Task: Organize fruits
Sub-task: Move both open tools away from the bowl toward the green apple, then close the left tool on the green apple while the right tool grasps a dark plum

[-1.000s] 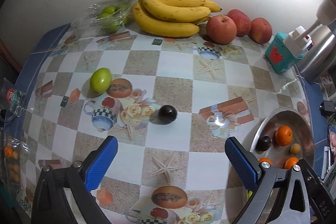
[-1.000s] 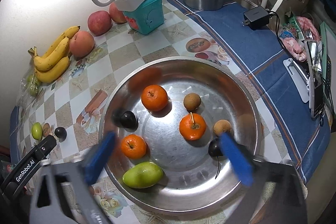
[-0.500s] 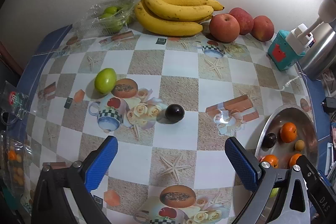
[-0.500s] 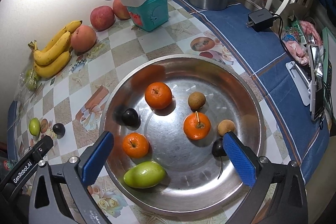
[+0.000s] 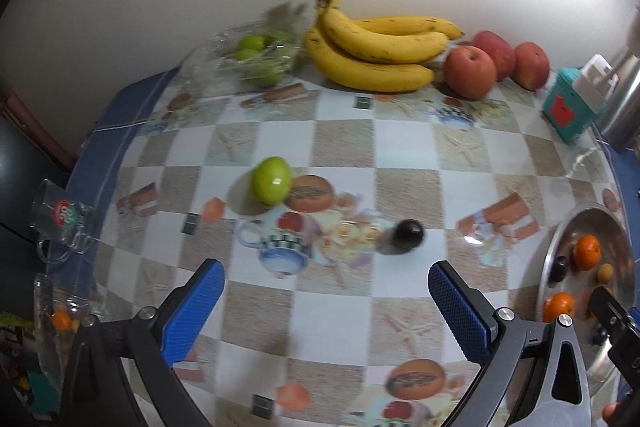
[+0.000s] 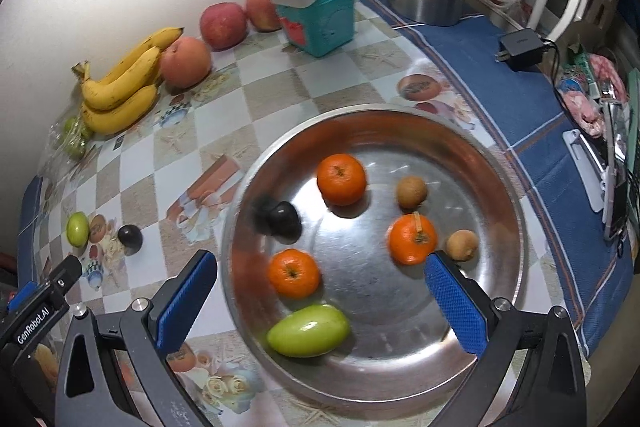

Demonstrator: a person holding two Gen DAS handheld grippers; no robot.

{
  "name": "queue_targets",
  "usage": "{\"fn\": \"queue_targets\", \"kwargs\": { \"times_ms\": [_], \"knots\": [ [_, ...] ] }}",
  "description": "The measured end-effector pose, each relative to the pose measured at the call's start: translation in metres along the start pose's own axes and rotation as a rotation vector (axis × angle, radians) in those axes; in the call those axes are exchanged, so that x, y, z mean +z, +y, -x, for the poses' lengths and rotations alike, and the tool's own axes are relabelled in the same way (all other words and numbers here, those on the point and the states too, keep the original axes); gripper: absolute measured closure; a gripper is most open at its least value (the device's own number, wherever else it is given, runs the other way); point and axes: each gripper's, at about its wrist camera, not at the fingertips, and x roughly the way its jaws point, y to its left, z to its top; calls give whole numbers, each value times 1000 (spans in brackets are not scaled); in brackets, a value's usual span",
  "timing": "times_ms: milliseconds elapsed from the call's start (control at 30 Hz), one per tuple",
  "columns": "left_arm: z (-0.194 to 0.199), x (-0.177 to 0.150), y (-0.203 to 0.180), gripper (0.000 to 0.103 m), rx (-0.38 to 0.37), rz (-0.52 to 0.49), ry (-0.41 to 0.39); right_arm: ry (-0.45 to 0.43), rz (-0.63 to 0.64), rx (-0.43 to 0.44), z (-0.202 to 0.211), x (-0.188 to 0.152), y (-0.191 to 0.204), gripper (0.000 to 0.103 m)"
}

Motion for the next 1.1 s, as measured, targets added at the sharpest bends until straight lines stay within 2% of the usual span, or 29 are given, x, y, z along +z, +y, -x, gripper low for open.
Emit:
{"fn": "queue_targets", "kwargs": {
  "times_ms": [200, 467, 600, 733, 900, 1100],
  "knots": [
    [0, 0, 37, 0, 76, 52, -8, 0, 81, 71, 0, -5, 36, 0],
    [2, -4, 80, 0, 113, 110, -20, 2, 174, 145, -2, -14, 87, 0],
    [0, -6, 103, 0, 109, 159, -16, 20, 205, 213, -8, -19, 109, 0],
    [-10, -8, 125, 0, 84, 240, 12, 37, 179, 259, -13, -18, 119, 0],
    [-27, -5, 140, 0, -2, 318, 47, 30, 172, 278, -19, -13, 129, 0],
    [-40, 9, 141, 1, -96, 326, 28, 15, 145, 289, -28, -2, 134, 0]
  ]
}}
